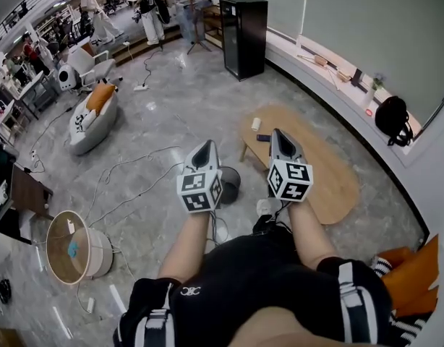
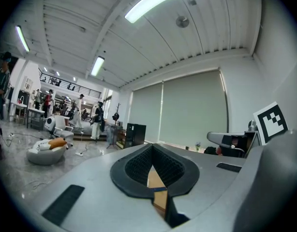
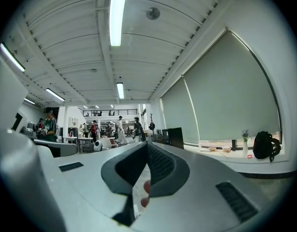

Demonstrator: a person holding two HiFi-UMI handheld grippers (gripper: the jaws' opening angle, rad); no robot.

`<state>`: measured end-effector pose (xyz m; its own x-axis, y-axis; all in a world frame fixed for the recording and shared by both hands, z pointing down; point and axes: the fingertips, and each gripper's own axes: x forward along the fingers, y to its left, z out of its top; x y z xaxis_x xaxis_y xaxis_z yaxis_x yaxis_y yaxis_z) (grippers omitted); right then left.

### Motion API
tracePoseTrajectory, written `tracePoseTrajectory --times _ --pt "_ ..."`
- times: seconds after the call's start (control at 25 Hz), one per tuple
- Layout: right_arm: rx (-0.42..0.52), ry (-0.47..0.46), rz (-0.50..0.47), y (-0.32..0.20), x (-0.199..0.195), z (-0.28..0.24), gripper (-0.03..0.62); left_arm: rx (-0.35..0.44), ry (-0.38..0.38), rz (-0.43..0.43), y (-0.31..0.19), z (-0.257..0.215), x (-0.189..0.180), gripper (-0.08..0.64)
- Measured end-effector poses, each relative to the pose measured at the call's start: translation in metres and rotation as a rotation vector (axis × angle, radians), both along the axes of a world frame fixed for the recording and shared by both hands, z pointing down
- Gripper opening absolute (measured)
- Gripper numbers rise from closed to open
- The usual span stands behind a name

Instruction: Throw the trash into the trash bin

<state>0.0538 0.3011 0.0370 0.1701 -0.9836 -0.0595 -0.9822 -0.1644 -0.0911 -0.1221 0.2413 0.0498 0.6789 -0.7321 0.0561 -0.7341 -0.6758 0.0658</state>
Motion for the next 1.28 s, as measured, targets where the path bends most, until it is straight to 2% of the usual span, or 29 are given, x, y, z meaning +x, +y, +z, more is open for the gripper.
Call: tracePoseTrajectory --times 0.28,0.88,1.28 --pt "-0.043 -0.013 -0.009 -0.084 0.06 0.012 0.003 -0.055 0.015 -0.017 -0.08 0.012 0.055 0.012" --pt "-0.141 -0.069 -0.067 -0.273 0.204 0.04 0.003 -0.106 -0.047 -0.034 -0.263 0.02 0.215 0.011" --pt "-0.263 -0.102 -0.104 -0.368 0.279 0.082 0.003 -0.219 -0.063 -0.041 -0.352 0.057 0.302 0.011"
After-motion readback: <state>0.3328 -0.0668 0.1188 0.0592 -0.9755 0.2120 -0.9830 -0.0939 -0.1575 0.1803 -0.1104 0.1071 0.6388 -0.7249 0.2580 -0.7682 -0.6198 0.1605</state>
